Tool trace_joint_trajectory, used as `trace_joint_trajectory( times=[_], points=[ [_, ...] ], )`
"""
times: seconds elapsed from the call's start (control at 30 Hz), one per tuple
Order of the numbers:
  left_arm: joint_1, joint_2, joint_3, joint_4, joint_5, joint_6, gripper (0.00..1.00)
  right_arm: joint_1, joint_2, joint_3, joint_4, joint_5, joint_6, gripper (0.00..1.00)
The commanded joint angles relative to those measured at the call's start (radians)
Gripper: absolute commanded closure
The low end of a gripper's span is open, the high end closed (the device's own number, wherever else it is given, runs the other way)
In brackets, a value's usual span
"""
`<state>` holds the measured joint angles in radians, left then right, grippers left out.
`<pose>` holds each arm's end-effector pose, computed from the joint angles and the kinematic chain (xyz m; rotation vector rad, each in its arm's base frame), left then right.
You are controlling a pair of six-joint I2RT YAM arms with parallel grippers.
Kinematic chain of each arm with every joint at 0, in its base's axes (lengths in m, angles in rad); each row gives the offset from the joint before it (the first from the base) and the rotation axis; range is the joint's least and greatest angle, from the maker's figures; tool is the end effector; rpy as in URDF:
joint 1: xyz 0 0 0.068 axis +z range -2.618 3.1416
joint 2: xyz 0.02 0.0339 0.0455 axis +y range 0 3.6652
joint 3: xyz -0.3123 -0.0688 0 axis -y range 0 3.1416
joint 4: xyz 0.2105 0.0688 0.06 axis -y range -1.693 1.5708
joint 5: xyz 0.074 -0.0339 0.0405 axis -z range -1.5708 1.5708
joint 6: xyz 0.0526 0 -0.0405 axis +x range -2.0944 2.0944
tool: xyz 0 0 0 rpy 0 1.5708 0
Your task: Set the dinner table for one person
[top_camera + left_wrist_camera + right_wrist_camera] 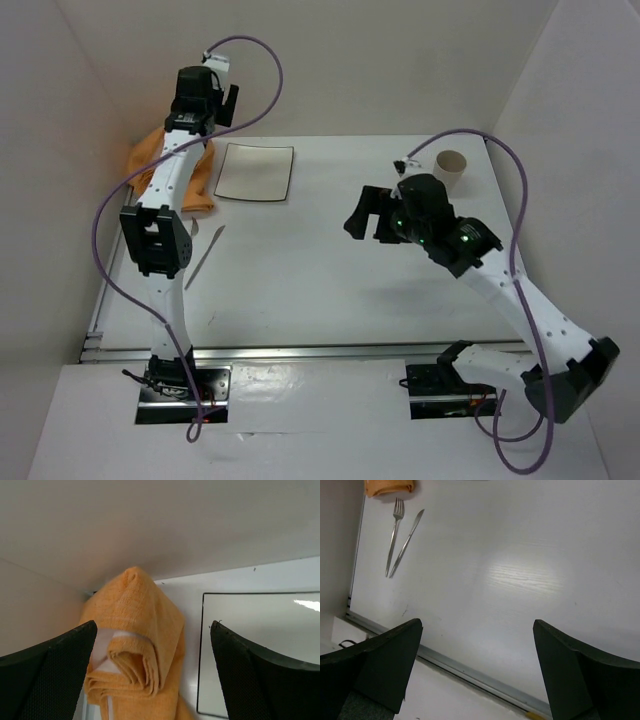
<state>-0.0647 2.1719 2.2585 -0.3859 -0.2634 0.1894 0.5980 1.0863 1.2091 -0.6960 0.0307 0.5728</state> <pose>0.5202 -0.0200 0.4122 0.0554 1.8719 0.3321 0.1517 0.1014 0.4065 -0.0094 2.2150 0.6383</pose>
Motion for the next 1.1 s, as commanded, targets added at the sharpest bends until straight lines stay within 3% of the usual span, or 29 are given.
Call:
trace_joint_trajectory(
  times=[0.0, 0.1, 0.17, 0.3, 0.53, 0.57, 0.6, 0.67, 0.7, 0.73, 0.97, 1.07],
  points=[
    [-0.021, 0.066, 0.016, 0.258, -0.195, 0.13, 0.0, 0.008, 0.127, -0.002, 0.225, -0.077, -0.1, 0.0],
    [0.006, 0.144, 0.122, 0.19, -0.142, 0.105, 0.0, 0.008, 0.245, 0.07, 0.245, -0.103, -0.136, 0.0],
    [0.026, 0.193, 0.188, 0.099, -0.103, 0.061, 0.0, 0.008, 0.279, 0.104, 0.236, -0.019, -0.136, 0.0],
    [0.057, 0.158, 0.044, 0.152, -0.054, 0.054, 0.0, 0.008, 0.305, 0.086, 0.373, -0.014, -0.143, 0.0],
    [0.094, 0.224, 0.121, 0.041, 0.049, -0.04, 0.03, 0.008, 0.373, 0.146, 0.3, -0.019, -0.165, 0.0],
    [0.094, 0.224, 0.121, 0.041, 0.049, -0.054, 0.1, 0.008, 0.362, 0.145, 0.3, -0.018, -0.165, 0.0],
    [0.094, 0.224, 0.121, 0.041, 0.049, -0.054, 0.24, -0.001, 0.353, 0.132, 0.3, -0.009, -0.165, 0.0],
    [0.094, 0.224, 0.099, 0.041, 0.039, -0.054, 0.57, -0.001, 0.325, 0.123, 0.309, -0.009, -0.165, 0.0],
    [0.094, 0.224, 0.087, 0.05, 0.024, -0.054, 0.91, -0.001, 0.325, 0.122, 0.309, 0.003, -0.165, 0.0],
    [0.094, 0.209, 0.078, 0.071, 0.004, -0.054, 1.0, -0.001, 0.311, 0.112, 0.309, 0.012, -0.165, 0.0],
    [0.094, 0.054, 0.065, 0.156, -0.039, -0.034, 1.0, -0.001, 0.282, 0.093, 0.288, 0.012, -0.156, 0.0],
    [0.054, -0.053, 0.035, 0.199, -0.063, 0.047, 1.0, -0.001, 0.256, 0.069, 0.288, 0.012, -0.131, 0.0]
  ],
)
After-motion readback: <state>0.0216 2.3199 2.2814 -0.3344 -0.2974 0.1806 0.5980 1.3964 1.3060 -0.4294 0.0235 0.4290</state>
